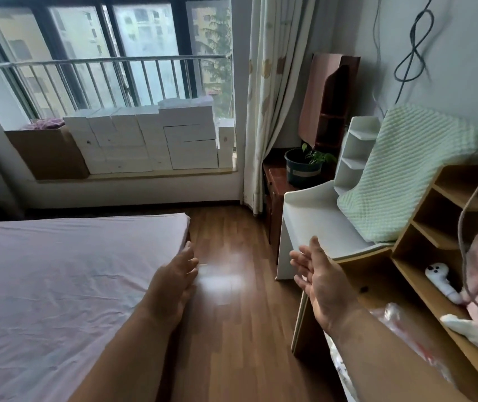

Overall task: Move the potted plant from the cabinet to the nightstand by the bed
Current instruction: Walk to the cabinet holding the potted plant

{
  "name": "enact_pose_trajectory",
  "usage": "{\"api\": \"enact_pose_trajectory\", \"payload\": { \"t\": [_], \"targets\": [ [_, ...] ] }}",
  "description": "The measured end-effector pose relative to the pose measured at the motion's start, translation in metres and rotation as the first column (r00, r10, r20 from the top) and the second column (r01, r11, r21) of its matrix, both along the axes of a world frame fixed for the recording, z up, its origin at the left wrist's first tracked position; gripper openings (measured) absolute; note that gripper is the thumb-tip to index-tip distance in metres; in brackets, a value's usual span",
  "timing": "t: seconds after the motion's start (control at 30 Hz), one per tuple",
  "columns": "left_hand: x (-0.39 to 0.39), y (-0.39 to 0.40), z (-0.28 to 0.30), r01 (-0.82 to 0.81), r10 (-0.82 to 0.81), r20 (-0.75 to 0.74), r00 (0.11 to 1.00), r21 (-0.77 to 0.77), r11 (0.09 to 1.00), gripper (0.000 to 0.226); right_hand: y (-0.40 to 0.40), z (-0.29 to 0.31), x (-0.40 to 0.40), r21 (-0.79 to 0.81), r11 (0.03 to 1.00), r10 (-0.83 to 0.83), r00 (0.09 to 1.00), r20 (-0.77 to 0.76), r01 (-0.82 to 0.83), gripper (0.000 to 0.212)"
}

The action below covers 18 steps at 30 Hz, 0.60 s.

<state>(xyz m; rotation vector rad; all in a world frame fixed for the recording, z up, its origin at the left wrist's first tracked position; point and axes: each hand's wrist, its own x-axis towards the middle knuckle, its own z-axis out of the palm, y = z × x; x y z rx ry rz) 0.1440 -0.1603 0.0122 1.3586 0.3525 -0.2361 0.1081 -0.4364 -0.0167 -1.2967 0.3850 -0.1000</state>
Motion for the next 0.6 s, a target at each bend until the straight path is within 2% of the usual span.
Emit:
{"api": "enact_pose_trajectory", "payload": {
  "t": [0.13, 0.27, 0.43, 0.53, 0.6],
  "targets": [
    [0.020, -0.003, 0.004, 0.011, -0.009, -0.024, 1.000, 0.069, 0.998, 0.021, -0.003, -0.009, 0.040, 0.024, 1.000, 0.003, 0.999, -0.045, -0.002, 0.068],
    [0.062, 0.001, 0.010, -0.041, 0.042, -0.009, 0.999, 0.081, 0.996, 0.023, -0.009, -0.007, 0.096, 0.044, 0.998, 0.040, 0.998, -0.041, -0.038, 0.062],
    [0.143, 0.015, 0.009, -0.085, 0.085, 0.009, 0.996, 0.007, 0.996, 0.031, 0.005, 0.001, 0.183, 0.077, 0.996, 0.040, 0.999, 0.005, -0.040, 0.049],
    [0.200, 0.028, 0.000, -0.104, 0.104, 0.016, 0.994, -0.030, 0.994, 0.037, 0.020, -0.001, 0.239, 0.101, 0.994, 0.034, 0.999, 0.018, -0.036, 0.055],
    [0.239, 0.036, -0.006, -0.099, 0.098, -0.011, 0.995, -0.042, 0.994, 0.044, 0.026, -0.001, 0.276, 0.107, 0.994, 0.027, 1.000, 0.004, -0.027, 0.069]
  ]
}}
